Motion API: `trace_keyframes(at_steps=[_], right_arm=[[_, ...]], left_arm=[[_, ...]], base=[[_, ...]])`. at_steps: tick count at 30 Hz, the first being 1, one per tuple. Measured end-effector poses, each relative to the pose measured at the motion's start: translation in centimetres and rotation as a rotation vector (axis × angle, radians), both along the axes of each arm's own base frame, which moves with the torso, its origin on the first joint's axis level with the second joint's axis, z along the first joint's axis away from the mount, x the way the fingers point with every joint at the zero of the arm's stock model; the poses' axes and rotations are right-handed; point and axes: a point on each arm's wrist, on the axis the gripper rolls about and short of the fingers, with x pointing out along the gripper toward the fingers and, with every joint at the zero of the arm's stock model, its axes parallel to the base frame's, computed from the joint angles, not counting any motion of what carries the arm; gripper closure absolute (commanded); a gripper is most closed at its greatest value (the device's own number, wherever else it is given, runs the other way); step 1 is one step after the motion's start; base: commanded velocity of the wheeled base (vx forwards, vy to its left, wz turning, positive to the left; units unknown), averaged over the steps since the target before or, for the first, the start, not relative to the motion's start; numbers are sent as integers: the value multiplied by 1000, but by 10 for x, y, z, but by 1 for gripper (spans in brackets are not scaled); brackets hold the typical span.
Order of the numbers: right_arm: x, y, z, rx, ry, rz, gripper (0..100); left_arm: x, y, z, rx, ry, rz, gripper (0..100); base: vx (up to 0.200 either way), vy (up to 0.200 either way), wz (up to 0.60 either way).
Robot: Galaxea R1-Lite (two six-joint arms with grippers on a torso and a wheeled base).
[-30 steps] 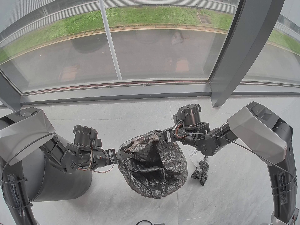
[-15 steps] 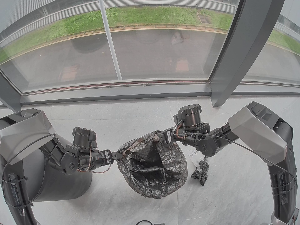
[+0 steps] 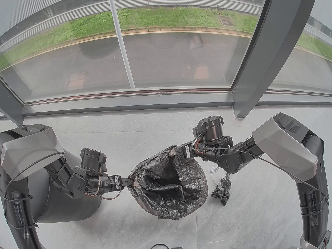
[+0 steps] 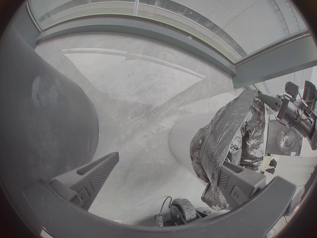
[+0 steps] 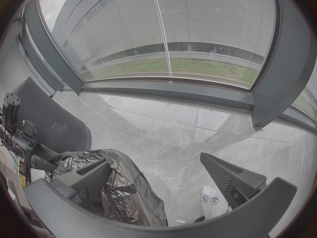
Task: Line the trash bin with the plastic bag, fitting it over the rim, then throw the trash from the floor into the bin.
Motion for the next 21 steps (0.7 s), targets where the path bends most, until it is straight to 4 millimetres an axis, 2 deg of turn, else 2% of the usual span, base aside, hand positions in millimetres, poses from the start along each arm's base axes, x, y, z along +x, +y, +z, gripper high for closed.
trace_keyframes(at_steps=[9,21], right_arm=[[1,-1,0,2,1,-1,0],[9,-2,-12,-1,9,-10,0]], left_arm=[[0,-1,-9,22,16,-35,0],[17,-9,-27,7,19,-88,0]], base=[[0,0,0],[0,0,0]])
